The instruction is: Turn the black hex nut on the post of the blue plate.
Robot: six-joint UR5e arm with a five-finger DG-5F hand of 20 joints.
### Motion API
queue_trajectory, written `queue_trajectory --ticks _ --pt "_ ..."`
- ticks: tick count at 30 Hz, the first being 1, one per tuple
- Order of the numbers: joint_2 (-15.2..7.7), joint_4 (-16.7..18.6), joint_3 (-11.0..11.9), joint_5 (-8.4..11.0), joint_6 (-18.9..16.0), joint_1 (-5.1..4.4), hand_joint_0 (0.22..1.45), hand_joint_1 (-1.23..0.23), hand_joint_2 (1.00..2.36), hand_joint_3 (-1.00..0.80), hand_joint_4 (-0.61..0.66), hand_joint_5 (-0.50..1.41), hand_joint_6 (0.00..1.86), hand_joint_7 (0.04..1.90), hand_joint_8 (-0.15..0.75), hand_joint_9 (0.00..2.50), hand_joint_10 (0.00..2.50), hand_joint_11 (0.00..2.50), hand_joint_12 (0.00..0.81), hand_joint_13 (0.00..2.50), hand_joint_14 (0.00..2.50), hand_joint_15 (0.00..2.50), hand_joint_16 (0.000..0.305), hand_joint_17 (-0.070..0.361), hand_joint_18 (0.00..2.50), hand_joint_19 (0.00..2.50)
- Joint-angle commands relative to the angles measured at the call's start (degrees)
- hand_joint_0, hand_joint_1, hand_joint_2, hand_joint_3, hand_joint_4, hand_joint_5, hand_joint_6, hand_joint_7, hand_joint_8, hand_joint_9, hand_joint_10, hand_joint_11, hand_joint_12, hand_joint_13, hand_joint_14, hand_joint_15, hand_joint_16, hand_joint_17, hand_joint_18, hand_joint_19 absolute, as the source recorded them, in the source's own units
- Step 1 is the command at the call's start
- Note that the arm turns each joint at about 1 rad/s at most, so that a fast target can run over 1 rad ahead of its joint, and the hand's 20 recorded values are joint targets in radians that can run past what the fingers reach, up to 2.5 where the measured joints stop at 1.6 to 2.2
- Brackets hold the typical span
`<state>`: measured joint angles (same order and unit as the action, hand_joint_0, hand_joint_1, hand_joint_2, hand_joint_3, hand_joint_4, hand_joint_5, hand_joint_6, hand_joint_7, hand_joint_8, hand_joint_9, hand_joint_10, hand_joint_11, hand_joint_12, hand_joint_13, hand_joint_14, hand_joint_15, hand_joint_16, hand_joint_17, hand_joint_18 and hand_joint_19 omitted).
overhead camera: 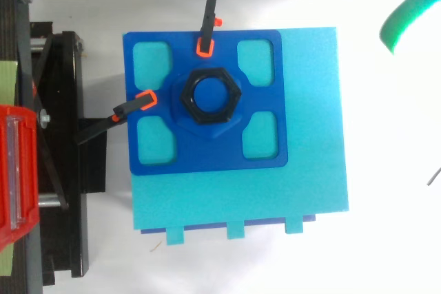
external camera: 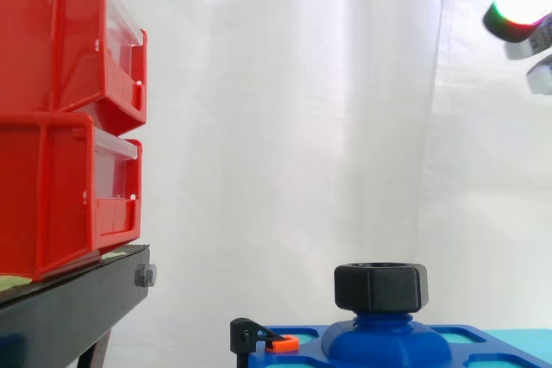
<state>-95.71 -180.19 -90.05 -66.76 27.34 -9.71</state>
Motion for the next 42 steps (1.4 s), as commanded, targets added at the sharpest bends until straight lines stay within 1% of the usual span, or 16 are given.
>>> queue_trajectory --ticks 1,4,6,8,10,13,16,22,25,26,27,29,31,35,38,42 --pt "-4.1 -4.2 4.3 -0.82 1.0 -0.13 0.45 -0.44 1.0 -0.5 0.14 -0.21 0.5 0.69 0.203 0.36 0.0 0.01 0.346 0.27 0.0 0.12 0.061 0.137 0.0 0.16" --pt "-7.2 -7.8 6.8 -1.88 2.5 -0.13 0.45 -0.44 1.0 -0.5 0.14 -0.21 0.5 0.7 0.203 0.36 0.0 0.01 0.346 0.27 0.0 0.13 0.061 0.137 0.0 0.16" --pt "-8.5 -8.3 7.9 -2.32 2.9 0.04 0.45 -0.44 1.0 -0.5 0.15 -0.21 0.5 0.69 0.202 0.37 0.0 0.01 0.347 0.27 0.0 0.12 0.061 0.137 0.0 0.16" --pt "-10.2 -8.3 9.9 -3.81 3.9 0.22 0.46 -0.44 1.0 -0.5 0.15 -0.21 0.5 0.7 0.203 0.37 0.0 0.02 0.347 0.27 0.0 0.12 0.061 0.137 0.01 0.16" --pt "-10.8 -8.2 10.6 -4.34 4.7 0.31 0.46 -0.44 1.0 -0.5 0.15 -0.21 0.5 0.7 0.204 0.37 0.0 0.0 0.348 0.27 0.01 0.11 0.061 0.137 0.02 0.16" --pt "-10.9 -6.0 10.9 -4.52 10.2 0.31 0.46 -0.44 1.0 -0.5 0.16 -0.21 0.5 0.7 0.205 0.37 0.0 0.01 0.348 0.28 0.0 0.12 0.061 0.136 0.03 0.17" --pt "-10.8 -3.8 10.9 -4.25 13.4 0.31 0.46 -0.45 1.0 -0.5 0.16 -0.21 0.5 0.7 0.207 0.38 0.0 0.02 0.347 0.28 0.0 0.12 0.06 0.136 0.04 0.17" --pt "-12.5 -2.8 11.2 -3.9 14.1 0.31 0.45 -0.63 1.0 -0.5 0.15 -0.21 0.5 0.7 0.207 0.36 0.0 0.0 0.341 0.15 0.0 0.03 0.054 0.121 0.0 0.06" --pt "-14.6 -2.3 12.4 -4.34 14.1 0.57 0.44 -0.62 1.0 -0.5 0.14 -0.22 0.5 0.7 0.201 0.29 0.0 0.0 0.336 0.06 0.0 0.04 0.051 0.114 0.0 0.05" --pt "-15.1 -2.3 12.7 -4.43 14.1 0.57 0.43 -0.61 1.0 -0.5 0.14 -0.22 0.5 0.69 0.2 0.28 0.0 0.0 0.336 0.05 0.0 0.03 0.051 0.115 0.0 0.06" --pt "-16.3 -2.3 14.5 -4.96 14.1 0.75 0.43 -0.6 1.0 -0.5 0.15 -0.22 0.5 0.7 0.201 0.28 0.0 0.0 0.337 0.04 0.0 0.03 0.051 0.115 0.0 0.05" --pt "-16.6 -2.4 15.0 -5.31 14.2 0.92 0.43 -0.55 1.0 -0.5 0.15 -0.22 0.5 0.7 0.2 0.26 0.0 0.0 0.337 0.02 0.0 0.04 0.051 0.114 0.0 0.06" --pt "-18.4 -2.4 16.8 -6.98 14.5 1.19 0.43 -0.52 1.0 -0.5 0.15 -0.22 0.5 0.7 0.201 0.25 0.0 0.0 0.338 0.02 0.0 0.03 0.051 0.115 0.0 0.06" --pt "-20.1 0.2 17.5 -7.33 15.8 1.36 0.43 -0.46 1.0 -0.5 0.16 -0.22 0.5 0.72 0.206 0.24 0.0 0.0 0.337 0.0 0.0 0.04 0.052 0.116 0.0 0.07" --pt "-20.1 0.3 18.0 -7.77 16.2 1.45 0.43 -0.42 1.0 -0.5 0.16 -0.21 0.5 0.72 0.208 0.22 0.0 0.0 0.342 0.0 0.0 0.04 0.052 0.118 0.0 0.08" --pt "-22.6 -0.8 20.6 -9.79 16.7 1.89 0.42 -0.38 1.0 -0.5 0.17 -0.21 0.5 0.72 0.209 0.21 0.0 0.0 0.345 0.0 0.0 0.04 0.053 0.119 0.0 0.07"
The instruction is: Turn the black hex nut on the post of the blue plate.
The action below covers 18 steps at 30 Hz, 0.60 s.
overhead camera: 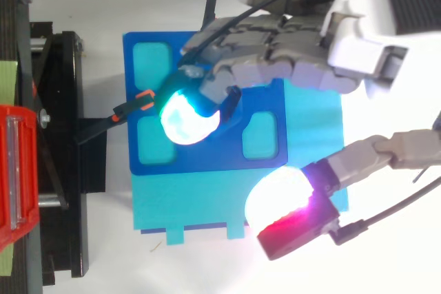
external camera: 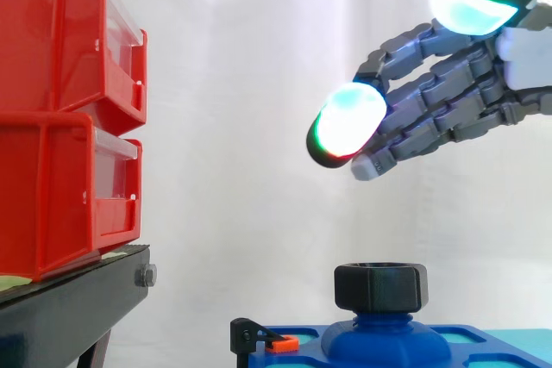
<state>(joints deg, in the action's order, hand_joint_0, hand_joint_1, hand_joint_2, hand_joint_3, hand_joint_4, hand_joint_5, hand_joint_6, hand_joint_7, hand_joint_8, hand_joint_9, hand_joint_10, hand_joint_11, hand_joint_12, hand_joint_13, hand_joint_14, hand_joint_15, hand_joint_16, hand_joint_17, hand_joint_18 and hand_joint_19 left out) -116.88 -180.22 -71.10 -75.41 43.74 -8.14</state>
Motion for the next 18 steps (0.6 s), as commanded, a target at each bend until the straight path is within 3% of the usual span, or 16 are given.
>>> queue_trajectory --ticks 1,5,10,18 --pt "-1.9 -1.4 2.7 -1.58 0.3 0.41 0.42 -0.37 1.0 -0.5 0.17 -0.21 0.5 0.72 0.209 0.21 0.0 0.0 0.346 0.0 0.0 0.04 0.053 0.12 0.0 0.08" --pt "-3.7 -2.2 5.1 -3.34 0.8 0.67 0.42 -0.36 1.0 -0.5 0.17 -0.21 0.5 0.72 0.21 0.21 0.0 0.0 0.347 0.0 0.0 0.04 0.053 0.12 0.0 0.09" --pt "-3.8 -1.2 5.0 -3.34 2.4 0.5 0.43 -0.34 1.0 -0.5 0.18 -0.2 0.5 0.75 0.21 0.21 0.0 0.0 0.345 0.0 0.0 0.04 0.053 0.119 0.0 0.08" --pt "-8.9 -1.1 8.3 -5.1 1.9 0.67 0.43 -0.33 1.0 -0.5 0.18 -0.2 0.5 0.76 0.213 0.22 0.0 0.0 0.341 0.0 0.0 0.04 0.052 0.117 0.0 0.09"
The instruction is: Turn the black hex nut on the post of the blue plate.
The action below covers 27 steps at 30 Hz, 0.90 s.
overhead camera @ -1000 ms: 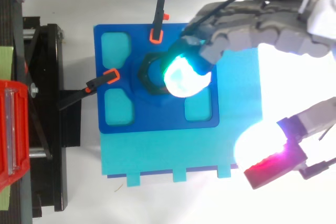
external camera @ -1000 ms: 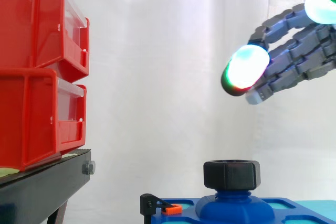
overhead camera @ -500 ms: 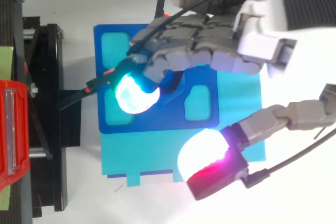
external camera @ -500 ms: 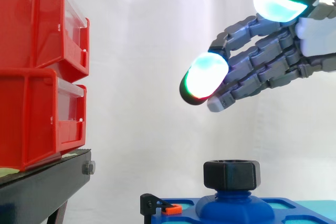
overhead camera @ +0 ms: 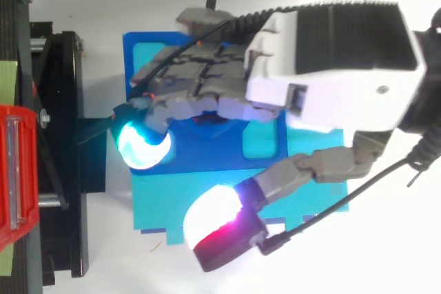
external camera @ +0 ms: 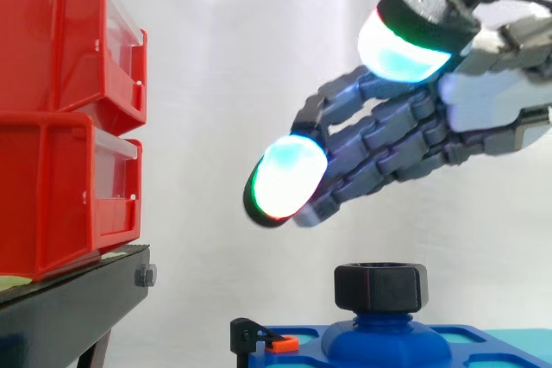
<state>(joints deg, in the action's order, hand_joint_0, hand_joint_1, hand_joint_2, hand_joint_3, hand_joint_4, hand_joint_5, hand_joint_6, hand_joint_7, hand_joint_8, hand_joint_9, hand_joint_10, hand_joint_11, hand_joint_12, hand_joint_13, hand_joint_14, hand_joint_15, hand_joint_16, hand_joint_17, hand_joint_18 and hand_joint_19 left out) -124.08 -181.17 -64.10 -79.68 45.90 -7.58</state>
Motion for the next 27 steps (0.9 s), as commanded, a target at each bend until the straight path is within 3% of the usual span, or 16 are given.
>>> queue_trajectory --ticks 1,2,5,15,21,27 --pt "-1.9 -0.4 1.7 -1.18 -0.5 0.1 0.43 -0.33 1.0 -0.5 0.17 -0.2 0.5 0.77 0.214 0.22 0.0 0.0 0.34 0.0 0.0 0.04 0.052 0.117 0.0 0.09" --pt "-2.0 -1.0 2.2 -1.97 -0.6 0.1 0.43 -0.33 1.0 -0.5 0.17 -0.2 0.5 0.77 0.212 0.22 0.0 0.0 0.341 0.0 0.0 0.04 0.052 0.118 0.0 0.09" --pt "-2.0 -1.4 2.2 -1.88 0.2 -0.25 0.44 -0.33 1.0 -0.5 0.17 -0.21 0.5 0.77 0.212 0.22 0.0 0.0 0.34 0.0 0.0 0.04 0.053 0.118 0.0 0.09" --pt "-3.5 -2.6 2.9 -2.76 2.4 0.02 0.44 -0.33 1.0 -0.5 0.17 -0.21 0.5 0.78 0.213 0.23 0.0 0.0 0.34 0.0 0.0 0.05 0.053 0.12 0.0 0.1" --pt "-3.5 -4.9 2.9 -3.11 6.6 0.63 0.44 -0.33 1.0 -0.5 0.17 -0.21 0.5 0.79 0.214 0.23 0.0 0.01 0.338 0.0 0.0 0.04 0.053 0.119 0.0 0.09" --pt "-3.5 -6.5 3.5 -5.13 7.0 1.34 0.44 -0.33 1.0 -0.5 0.17 -0.21 0.5 0.79 0.209 0.23 0.0 0.01 0.337 0.0 0.0 0.05 0.053 0.119 0.0 0.1"
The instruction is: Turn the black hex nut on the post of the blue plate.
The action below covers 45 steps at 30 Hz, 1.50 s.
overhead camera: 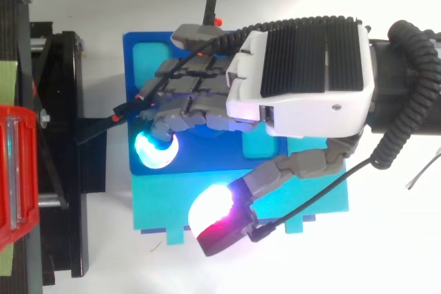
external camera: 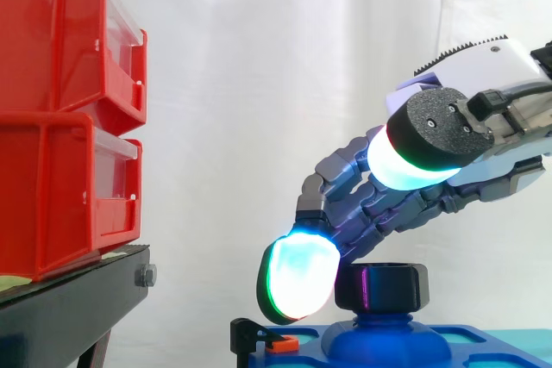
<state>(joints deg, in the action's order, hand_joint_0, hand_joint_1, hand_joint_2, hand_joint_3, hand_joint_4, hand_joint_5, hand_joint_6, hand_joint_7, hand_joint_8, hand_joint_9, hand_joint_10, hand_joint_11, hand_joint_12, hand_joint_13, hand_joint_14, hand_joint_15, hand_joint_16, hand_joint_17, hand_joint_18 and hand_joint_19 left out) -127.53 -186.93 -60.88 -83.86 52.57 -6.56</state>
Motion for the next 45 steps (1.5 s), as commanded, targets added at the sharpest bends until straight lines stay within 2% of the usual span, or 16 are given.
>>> queue_trajectory --ticks 1,7,13,19,25,38,39,45 --pt "0.0 -1.2 0.6 -1.48 0.7 0.49 0.44 -0.33 1.0 -0.5 0.17 -0.21 0.5 0.78 0.209 0.23 0.0 0.01 0.336 0.0 0.0 0.05 0.053 0.119 0.0 0.1" --pt "0.0 -3.4 1.5 -2.19 3.8 1.28 0.45 -0.34 1.0 -0.5 0.17 -0.21 0.5 0.78 0.209 0.23 0.0 0.02 0.337 0.0 0.0 0.05 0.054 0.12 0.0 0.11" --pt "0.0 -4.6 1.7 -3.42 4.8 2.25 0.45 -0.34 1.0 -0.5 0.17 -0.21 0.5 0.78 0.21 0.23 0.0 0.01 0.338 0.0 0.0 0.05 0.054 0.121 0.0 0.12" --pt "0.0 -4.7 1.6 -4.21 5.7 3.13 0.45 -0.34 1.0 -0.5 0.17 -0.21 0.5 0.78 0.209 0.23 0.0 0.02 0.339 0.01 0.0 0.05 0.054 0.121 0.0 0.12" --pt "0.0 -4.7 1.6 -5.53 6.8 4.54 0.45 -0.34 1.0 -0.5 0.16 -0.21 0.5 0.78 0.21 0.23 0.0 0.01 0.34 0.02 0.0 0.05 0.054 0.121 0.0 0.12" --pt "0.0 -4.7 1.6 -6.05 7.7 5.41 0.45 -0.35 1.0 -0.5 0.17 -0.21 0.5 0.78 0.209 0.24 0.0 0.01 0.339 0.03 0.0 0.05 0.054 0.122 0.0 0.13" --pt "0.0 -4.8 1.6 -6.58 8.2 5.85 0.45 -0.35 1.0 -0.5 0.17 -0.21 0.5 0.78 0.21 0.24 0.0 0.01 0.339 0.03 0.0 0.05 0.054 0.121 0.0 0.13" --pt "0.0 -4.8 1.6 -7.9 9.1 6.91 0.45 -0.35 1.0 -0.5 0.16 -0.21 0.5 0.78 0.21 0.24 0.0 0.01 0.339 0.03 0.0 0.05 0.054 0.122 0.0 0.13"
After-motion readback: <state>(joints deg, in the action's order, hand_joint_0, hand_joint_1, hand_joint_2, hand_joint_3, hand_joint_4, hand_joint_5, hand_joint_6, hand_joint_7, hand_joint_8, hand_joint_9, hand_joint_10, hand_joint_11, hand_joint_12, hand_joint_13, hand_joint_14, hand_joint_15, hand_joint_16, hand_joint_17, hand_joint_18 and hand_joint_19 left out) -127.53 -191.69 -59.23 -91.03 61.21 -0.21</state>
